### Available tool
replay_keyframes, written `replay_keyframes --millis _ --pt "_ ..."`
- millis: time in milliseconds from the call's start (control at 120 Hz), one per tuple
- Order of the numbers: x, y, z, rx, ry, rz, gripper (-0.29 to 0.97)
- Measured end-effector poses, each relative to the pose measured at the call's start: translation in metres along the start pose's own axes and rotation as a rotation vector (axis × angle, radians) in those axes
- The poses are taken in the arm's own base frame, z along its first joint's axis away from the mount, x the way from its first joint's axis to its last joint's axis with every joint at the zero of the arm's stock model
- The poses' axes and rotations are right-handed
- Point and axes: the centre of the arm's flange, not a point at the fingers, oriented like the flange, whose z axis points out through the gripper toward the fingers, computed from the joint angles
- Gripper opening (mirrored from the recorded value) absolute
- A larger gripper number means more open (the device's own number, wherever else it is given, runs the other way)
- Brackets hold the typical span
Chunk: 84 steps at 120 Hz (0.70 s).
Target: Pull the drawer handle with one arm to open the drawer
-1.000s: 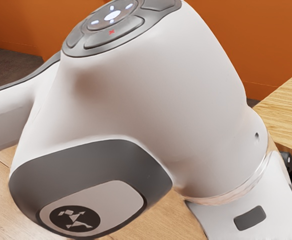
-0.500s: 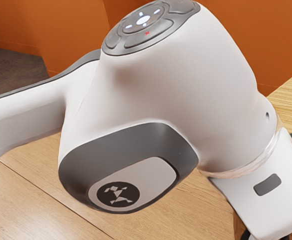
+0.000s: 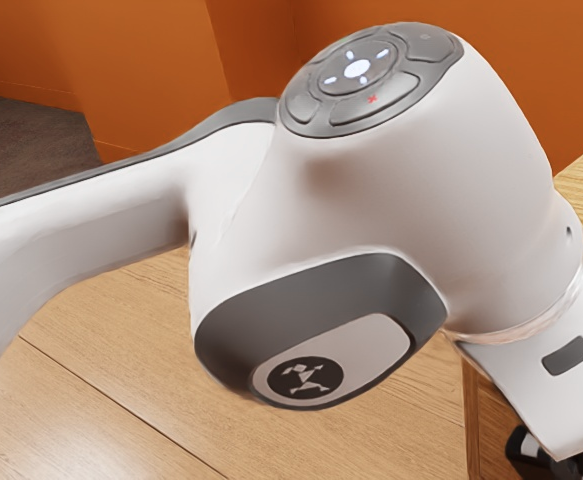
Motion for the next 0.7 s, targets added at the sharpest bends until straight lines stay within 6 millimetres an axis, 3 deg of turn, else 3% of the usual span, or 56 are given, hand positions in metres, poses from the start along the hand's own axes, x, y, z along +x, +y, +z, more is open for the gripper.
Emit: replay_keyframes --millis 117,333,700 --pt "0.001 0.001 -0.001 0.002 0.005 0.0 0.75" --pt "0.004 0.006 -0.013 0.017 0.009 0.01 0.66" --pt "0.015 0.023 -0.003 -0.016 0.004 0.035 0.68"
